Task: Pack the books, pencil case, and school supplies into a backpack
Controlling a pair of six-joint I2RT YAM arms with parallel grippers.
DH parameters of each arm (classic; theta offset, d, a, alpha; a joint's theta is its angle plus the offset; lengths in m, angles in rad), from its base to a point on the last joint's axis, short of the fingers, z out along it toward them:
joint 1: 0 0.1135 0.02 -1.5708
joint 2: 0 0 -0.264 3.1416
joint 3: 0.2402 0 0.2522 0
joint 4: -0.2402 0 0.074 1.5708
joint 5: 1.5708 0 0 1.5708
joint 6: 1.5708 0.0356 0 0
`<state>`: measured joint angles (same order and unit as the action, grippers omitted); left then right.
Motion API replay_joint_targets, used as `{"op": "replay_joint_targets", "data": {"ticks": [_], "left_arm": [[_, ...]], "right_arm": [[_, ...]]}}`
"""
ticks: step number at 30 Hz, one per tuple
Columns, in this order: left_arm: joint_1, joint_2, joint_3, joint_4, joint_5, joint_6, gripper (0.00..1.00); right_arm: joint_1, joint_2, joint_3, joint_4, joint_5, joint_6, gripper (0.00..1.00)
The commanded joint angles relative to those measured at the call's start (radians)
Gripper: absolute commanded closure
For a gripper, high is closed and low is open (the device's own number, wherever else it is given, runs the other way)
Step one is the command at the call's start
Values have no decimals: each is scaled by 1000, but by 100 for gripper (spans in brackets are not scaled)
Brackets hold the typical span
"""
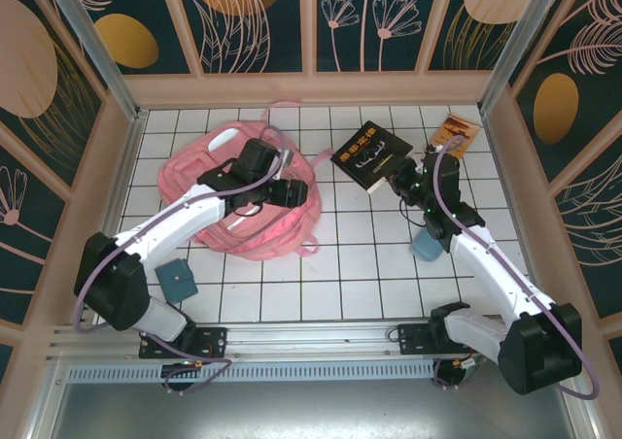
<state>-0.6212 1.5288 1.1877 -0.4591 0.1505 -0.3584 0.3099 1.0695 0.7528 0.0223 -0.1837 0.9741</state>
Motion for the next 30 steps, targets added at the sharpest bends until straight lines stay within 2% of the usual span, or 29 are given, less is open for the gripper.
{"op": "replay_joint_targets", "data": {"ticks": [1, 8, 16, 27, 30], "left_arm": [[-10, 65, 43, -113, 17, 106, 32], [-11, 172, 102, -165, -32, 152, 40], [-11, 223, 118, -186, 105, 241, 57], [-11, 297, 166, -212, 63, 288, 74], [-11, 298, 193, -223, 37, 297, 82]], "right_arm": [[-3, -32, 13, 58, -5, -19, 95], [-6, -34, 8, 56, -20, -20, 95], [-6, -39, 3, 43, -20, -19, 95], [-8, -43, 9, 36, -25, -17, 95], [-7, -49, 10, 27, -24, -21, 95]]}}
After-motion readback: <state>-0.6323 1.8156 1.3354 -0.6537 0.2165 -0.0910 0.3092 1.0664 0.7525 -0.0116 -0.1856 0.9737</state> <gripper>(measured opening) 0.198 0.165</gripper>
